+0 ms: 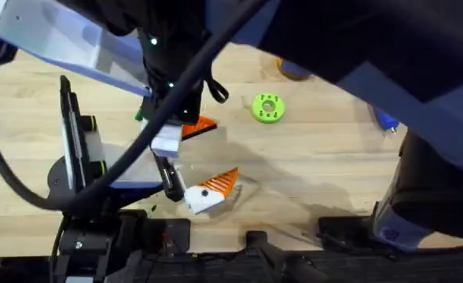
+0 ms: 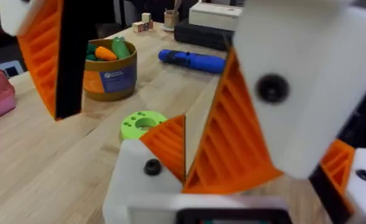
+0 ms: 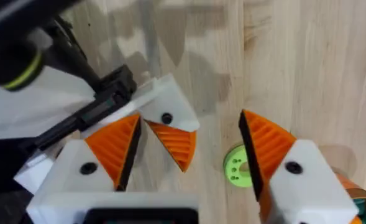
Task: Pick up the gripper from the table and insert it into the empty holder that is missing its gripper. Then pick up a screw, insert it into the mounting hole, and use the screwdriver to tighten it. Finally, clean up the table by picking up the vegetable and placing it into the bucket.
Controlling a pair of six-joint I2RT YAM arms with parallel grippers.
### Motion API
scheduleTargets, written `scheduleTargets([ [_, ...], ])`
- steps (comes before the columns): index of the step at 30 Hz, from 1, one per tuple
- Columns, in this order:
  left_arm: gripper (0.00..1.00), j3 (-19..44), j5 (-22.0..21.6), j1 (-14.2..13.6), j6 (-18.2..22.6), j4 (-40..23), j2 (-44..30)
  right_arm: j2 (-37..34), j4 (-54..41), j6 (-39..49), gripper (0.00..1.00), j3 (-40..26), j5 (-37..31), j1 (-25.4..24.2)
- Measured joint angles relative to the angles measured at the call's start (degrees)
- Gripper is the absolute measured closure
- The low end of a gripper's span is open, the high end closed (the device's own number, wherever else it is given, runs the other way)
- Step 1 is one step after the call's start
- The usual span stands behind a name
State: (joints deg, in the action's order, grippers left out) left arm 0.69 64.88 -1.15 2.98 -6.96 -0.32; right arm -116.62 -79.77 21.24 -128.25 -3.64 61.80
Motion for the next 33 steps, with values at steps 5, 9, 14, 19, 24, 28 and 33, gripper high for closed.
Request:
scheduleTargets([
  [5, 0.014, 0.00, 0.04, 0.00, 0.02, 0.02, 0.00, 3.61, 2.34, -5.62, 0.082, 0.00, 1.09, -1.96],
  [9, 0.015, 0.00, 0.04, 0.00, 0.02, 0.02, 0.01, 7.88, 1.94, -9.38, 0.081, 0.01, 1.40, -4.90],
  [14, 0.015, 0.00, 0.04, 0.00, 0.02, 0.02, 0.00, 13.33, 2.79, -12.02, 0.081, 3.81, 1.57, -8.12],
  [19, 0.014, 0.00, 0.04, 0.00, 0.02, 0.00, 0.00, 20.32, 6.50, -15.02, 0.081, 15.29, 1.58, -11.09],
  [24, 0.014, 0.00, 0.04, 0.00, 0.02, 0.00, 0.00, 28.56, 10.44, -19.01, 0.080, 27.24, 1.64, -15.07],
  [28, 0.014, 0.00, 0.04, 0.00, 0.04, 0.00, 0.00, 34.81, 10.52, -23.16, 0.079, 33.46, 0.21, -19.32],
  [33, 0.014, 0.00, 0.04, 0.00, 0.02, 0.00, 0.00, 40.37, 11.38, -26.84, 0.079, 40.07, -2.03, -23.38],
])
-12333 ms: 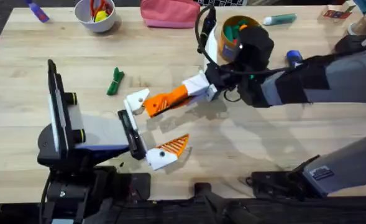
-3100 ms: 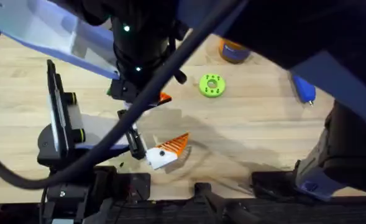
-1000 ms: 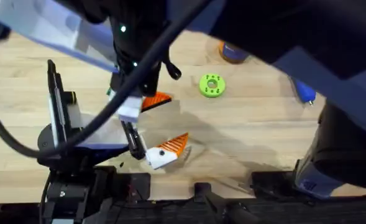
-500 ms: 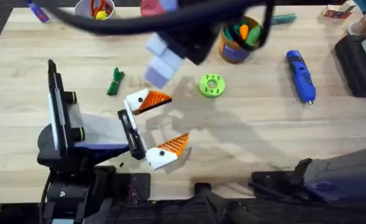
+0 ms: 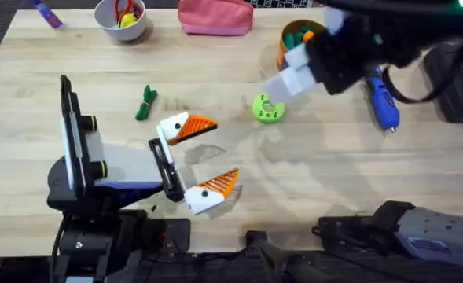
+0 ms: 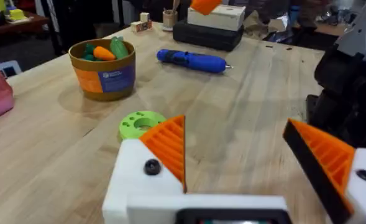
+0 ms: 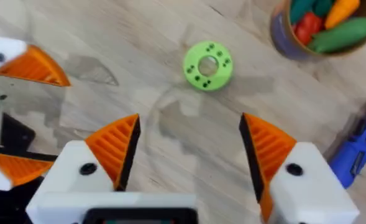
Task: Pick up the gripper from the table and insert it into the empty holder that is missing its gripper. Then pick up a screw, insert it into the mounting hole, and use the screwdriver to tighten it. Finally, clean up the table by picking up the vegetable and placing it into the bucket.
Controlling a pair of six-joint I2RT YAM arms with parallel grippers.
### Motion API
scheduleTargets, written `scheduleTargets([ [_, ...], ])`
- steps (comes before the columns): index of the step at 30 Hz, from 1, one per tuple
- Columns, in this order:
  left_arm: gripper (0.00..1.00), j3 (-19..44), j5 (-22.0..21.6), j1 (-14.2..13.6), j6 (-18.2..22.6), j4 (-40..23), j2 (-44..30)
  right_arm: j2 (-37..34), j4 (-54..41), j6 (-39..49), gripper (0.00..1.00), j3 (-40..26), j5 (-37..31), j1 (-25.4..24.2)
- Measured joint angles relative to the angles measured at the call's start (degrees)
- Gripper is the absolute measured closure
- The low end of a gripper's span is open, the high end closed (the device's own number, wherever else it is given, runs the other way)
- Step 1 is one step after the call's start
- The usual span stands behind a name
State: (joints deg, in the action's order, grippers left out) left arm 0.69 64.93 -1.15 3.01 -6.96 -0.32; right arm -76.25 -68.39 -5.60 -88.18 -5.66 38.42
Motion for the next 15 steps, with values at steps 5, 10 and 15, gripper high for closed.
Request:
scheduleTargets([
  [5, 0.014, 0.00, 0.00, 0.00, 0.01, 0.00, 0.00, 4.40, 1.37, -1.44, 0.037, 5.21, -0.75, -2.99],
  [10, 0.015, 0.00, 0.00, 0.00, 0.00, 0.00, 0.00, 7.26, 1.43, -1.95, 0.011, 6.29, -0.84, -6.21],
  [15, 0.014, 0.00, 0.00, 0.00, 0.01, 0.01, 0.00, 7.38, 1.33, -2.13, 0.011, 6.36, -0.99, -6.72],
])
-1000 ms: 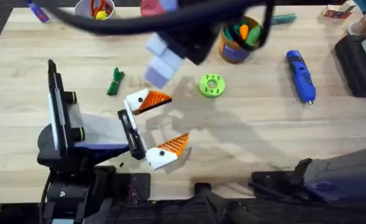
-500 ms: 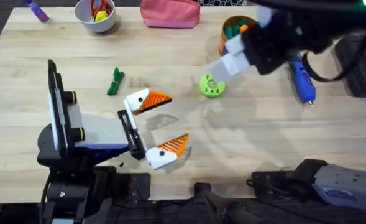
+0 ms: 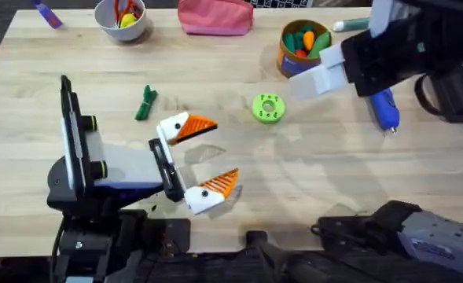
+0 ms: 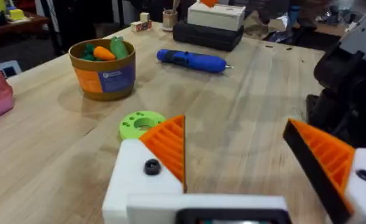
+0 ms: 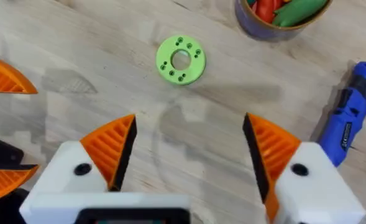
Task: Pick up the gripper from the table and insert it into the empty holder that is missing its gripper. Then pick up a screw, insert it into the mounting hole, and use the screwdriver to tighten it. Finally, clean up the table by picking up the vegetable and placing it into the bucket.
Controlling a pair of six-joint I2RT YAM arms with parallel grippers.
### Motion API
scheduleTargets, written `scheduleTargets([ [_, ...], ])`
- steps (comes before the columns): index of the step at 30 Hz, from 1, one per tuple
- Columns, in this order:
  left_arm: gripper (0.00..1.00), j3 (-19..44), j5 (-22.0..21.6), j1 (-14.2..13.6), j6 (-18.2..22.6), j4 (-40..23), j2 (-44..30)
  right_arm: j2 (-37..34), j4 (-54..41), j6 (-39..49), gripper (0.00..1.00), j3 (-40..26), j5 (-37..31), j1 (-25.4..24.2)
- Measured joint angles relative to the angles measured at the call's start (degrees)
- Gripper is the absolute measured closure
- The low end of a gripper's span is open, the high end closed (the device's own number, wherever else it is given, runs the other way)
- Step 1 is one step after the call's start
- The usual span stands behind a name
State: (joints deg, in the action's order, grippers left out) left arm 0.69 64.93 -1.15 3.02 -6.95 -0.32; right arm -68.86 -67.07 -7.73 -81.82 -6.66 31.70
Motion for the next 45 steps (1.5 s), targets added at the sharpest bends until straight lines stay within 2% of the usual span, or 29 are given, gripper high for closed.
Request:
scheduleTargets([
  [12, 0.014, 0.00, -0.02, 0.00, 0.01, -0.01, 0.00, -0.22, -0.26, -0.02, 0.011, 0.31, 0.00, 0.00],
  [16, 0.050, 0.00, -0.02, 0.00, 0.01, 0.01, 0.00, -0.20, -0.25, -1.73, 0.010, 0.93, 0.02, -0.20],
  [17, 0.106, 0.00, 0.02, 0.00, -0.17, -0.03, 0.00, -0.20, -0.15, -2.40, 0.010, 1.40, 0.02, -0.44],
  [22, 0.892, 0.00, 0.00, 0.00, 0.01, -0.01, 0.00, -0.13, -0.07, -5.58, 0.010, 5.63, 0.02, -3.73],
  [23, 0.970, 0.00, -0.02, 0.00, 0.27, 0.01, 0.00, -0.13, -0.11, -6.15, 0.010, 6.66, 0.04, -5.03],
  [28, 0.991, 0.00, -0.02, 0.00, 0.25, 0.01, 0.00, -0.13, -0.39, -7.28, 0.010, 9.27, 0.04, -13.25],
  [39, 0.993, 0.00, -0.02, 0.00, 0.25, 0.00, 0.00, -0.22, 2.82, -3.48, 0.009, 9.38, 0.00, -32.93],
  [45, 0.993, 0.00, -0.02, 0.00, 0.25, -0.01, 0.00, -4.75, 6.48, -1.30, 0.007, 9.38, 0.02, -40.56],
])
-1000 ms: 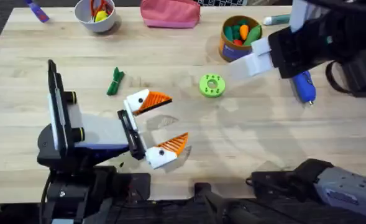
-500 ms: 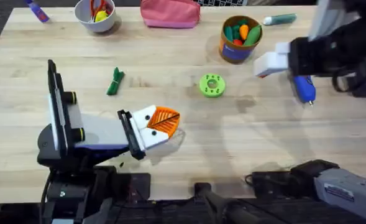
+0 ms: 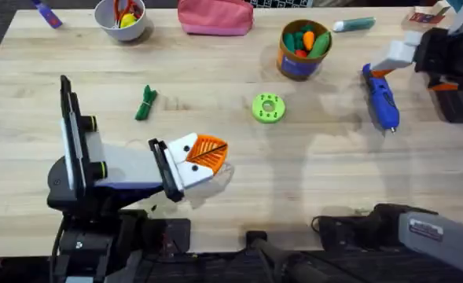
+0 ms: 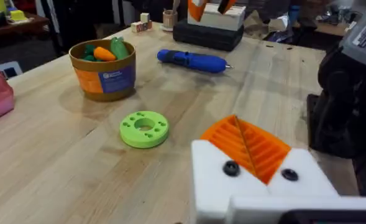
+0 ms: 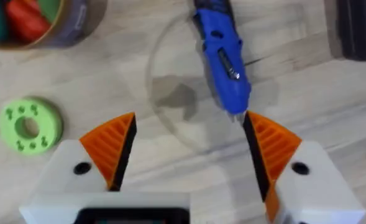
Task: Pick up the gripper from the table and insert it into the empty holder that is missing its gripper. Then pick up a screw, insert it into the mounting hole, and use the screwdriver to tighten it. Finally, clean up the table by picking up the vegetable and placing it into the bucket.
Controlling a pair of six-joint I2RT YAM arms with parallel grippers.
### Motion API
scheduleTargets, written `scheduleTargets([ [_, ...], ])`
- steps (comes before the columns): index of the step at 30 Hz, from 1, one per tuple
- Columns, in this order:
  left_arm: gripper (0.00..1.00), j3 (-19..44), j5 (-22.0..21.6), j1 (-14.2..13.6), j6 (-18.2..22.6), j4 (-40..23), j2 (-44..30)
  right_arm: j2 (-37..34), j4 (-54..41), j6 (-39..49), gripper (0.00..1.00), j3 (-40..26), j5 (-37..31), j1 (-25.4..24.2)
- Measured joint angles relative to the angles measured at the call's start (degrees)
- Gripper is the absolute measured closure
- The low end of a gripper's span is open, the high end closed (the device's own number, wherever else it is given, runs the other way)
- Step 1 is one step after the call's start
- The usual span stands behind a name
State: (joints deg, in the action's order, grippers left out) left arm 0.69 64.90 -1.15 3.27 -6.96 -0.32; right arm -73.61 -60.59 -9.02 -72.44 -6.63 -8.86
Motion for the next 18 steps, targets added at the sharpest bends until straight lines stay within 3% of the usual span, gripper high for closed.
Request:
scheduleTargets([
  [5, 0.993, 0.00, 0.00, 0.00, 0.00, 0.00, 0.00, -5.39, 6.29, 3.05, 0.008, -0.01, 0.00, -4.66],
  [11, 0.993, 0.00, 0.00, 0.00, 0.00, 0.02, 0.02, -12.43, 7.01, 9.13, 0.010, -1.38, 1.97, -8.72],
  [18, 0.993, 0.00, 0.00, 0.00, 0.00, 0.02, 0.00, -19.87, 10.34, 15.67, 0.008, -4.76, 2.38, -10.19],
])
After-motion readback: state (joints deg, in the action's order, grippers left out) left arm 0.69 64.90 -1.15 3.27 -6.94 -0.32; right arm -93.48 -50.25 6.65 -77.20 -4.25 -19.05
